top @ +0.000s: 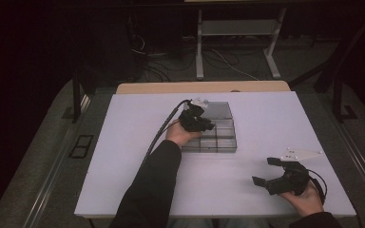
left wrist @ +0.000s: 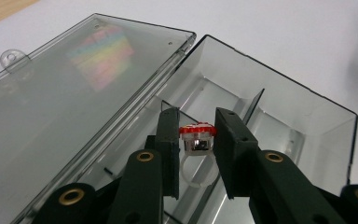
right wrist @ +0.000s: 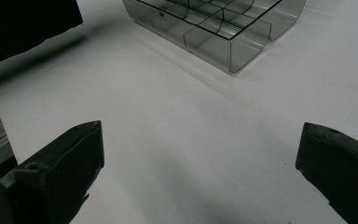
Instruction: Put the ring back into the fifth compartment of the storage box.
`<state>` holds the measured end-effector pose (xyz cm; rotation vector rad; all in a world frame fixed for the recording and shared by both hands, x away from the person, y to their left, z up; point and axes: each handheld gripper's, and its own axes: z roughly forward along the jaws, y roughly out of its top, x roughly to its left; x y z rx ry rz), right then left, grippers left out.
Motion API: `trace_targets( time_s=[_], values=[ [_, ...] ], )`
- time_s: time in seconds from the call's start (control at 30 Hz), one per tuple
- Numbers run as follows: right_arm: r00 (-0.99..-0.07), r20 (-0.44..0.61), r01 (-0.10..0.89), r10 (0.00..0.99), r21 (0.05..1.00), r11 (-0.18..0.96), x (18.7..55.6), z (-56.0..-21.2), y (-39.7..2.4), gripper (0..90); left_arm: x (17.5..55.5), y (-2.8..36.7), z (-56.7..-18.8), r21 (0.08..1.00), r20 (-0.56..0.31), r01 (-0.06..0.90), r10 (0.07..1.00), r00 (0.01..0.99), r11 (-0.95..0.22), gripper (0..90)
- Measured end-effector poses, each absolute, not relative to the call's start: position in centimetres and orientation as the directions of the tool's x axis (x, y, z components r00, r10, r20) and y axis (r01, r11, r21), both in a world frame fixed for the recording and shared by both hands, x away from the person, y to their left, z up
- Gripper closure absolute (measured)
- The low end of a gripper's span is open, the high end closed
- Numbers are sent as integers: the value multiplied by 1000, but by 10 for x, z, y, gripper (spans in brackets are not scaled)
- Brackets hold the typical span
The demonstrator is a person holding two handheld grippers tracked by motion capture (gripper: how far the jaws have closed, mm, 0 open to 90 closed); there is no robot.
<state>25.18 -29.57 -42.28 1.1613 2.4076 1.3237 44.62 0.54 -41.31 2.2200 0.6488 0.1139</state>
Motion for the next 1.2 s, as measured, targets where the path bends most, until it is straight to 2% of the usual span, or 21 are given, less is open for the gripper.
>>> trace_targets(
  time_s=[0.1, 0.27, 0.33, 0.53, 0.73, 0.83, 0.9, 1.2],
  values=[
    [-688, 216, 554, 693, 773, 308, 252, -423, -296, 5, 447, 2, -413, 725, -114, 411, 492, 863, -553, 675],
    [-685, 218, 557, 695, 773, 305, 252, -423, -296, 5, 446, 3, -409, 733, -114, 408, 493, 863, -545, 579],
    [-686, 218, 555, 694, 773, 306, 252, -423, -296, 5, 446, 5, -407, 737, -124, 410, 489, 864, -538, 564],
    [-685, 218, 557, 695, 772, 307, 252, -423, -295, 5, 444, 12, -397, 736, -176, 428, 463, 869, -525, 440],
    [-686, 218, 558, 694, 770, 310, 252, -423, -295, 5, 439, 20, -387, 740, -234, 452, 439, 868, -499, 220],
    [-687, 217, 558, 694, 769, 312, 252, -423, -294, 5, 435, 22, -383, 736, -214, 448, 453, 865, -508, 115],
    [-687, 216, 558, 694, 769, 312, 251, -423, -294, 5, 433, 24, -380, 727, -215, 456, 460, 862, -513, 8],
    [-686, 214, 557, 696, 770, 312, 251, -423, -294, 5, 420, 45, -371, 771, -225, 456, 481, 848, -444, 0]
  ],
)
